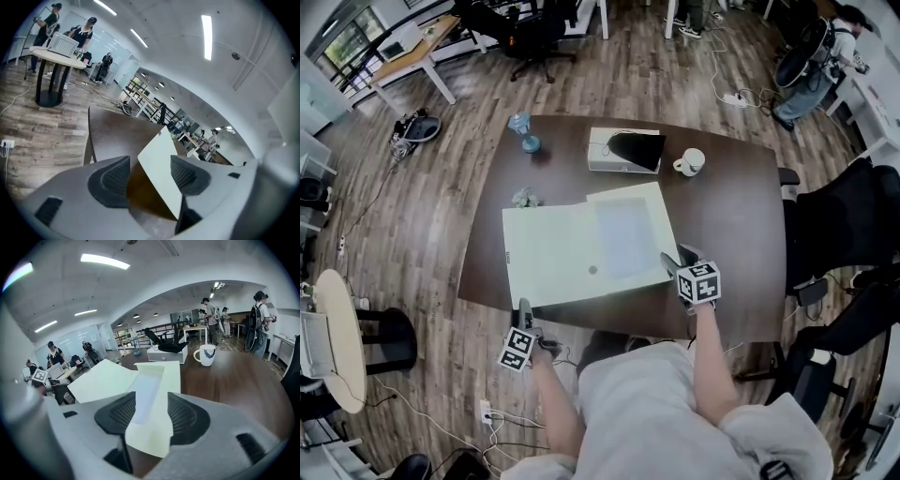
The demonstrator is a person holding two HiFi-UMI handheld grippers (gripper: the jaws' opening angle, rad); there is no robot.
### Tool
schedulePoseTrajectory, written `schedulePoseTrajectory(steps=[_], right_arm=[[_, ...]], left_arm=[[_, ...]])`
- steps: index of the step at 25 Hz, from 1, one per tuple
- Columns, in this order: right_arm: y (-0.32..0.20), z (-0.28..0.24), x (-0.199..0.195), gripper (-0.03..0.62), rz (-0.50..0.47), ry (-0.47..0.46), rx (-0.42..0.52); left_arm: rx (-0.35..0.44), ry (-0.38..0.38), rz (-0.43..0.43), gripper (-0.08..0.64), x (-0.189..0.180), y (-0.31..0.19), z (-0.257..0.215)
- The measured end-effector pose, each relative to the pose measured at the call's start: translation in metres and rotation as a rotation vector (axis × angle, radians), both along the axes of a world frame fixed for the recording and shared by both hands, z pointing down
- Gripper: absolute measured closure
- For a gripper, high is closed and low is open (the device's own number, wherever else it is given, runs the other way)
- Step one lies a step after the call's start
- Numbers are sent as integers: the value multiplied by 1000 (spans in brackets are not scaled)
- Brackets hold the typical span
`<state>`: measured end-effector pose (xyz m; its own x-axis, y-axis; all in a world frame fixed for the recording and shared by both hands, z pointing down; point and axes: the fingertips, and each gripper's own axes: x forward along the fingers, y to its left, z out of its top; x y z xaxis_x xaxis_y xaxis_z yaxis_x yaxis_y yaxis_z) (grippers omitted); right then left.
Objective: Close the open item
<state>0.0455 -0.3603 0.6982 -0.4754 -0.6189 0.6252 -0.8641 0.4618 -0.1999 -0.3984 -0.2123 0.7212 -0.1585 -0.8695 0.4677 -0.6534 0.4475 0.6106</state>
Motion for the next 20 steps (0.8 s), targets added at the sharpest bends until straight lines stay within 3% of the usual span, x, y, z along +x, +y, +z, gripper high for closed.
schedulePoseTrajectory(steps=[4,11,20], right_arm=[[0,-2,3,376,-16,-2,4],[7,9,12,376,-20,-5,-22],[17,31,24,374,22,23,-57]], left_arm=[[0,32,-30,312,1,-1,11],[-4,36,-7,318,6,-16,22],[4,-25,54,478,18,-28,1]])
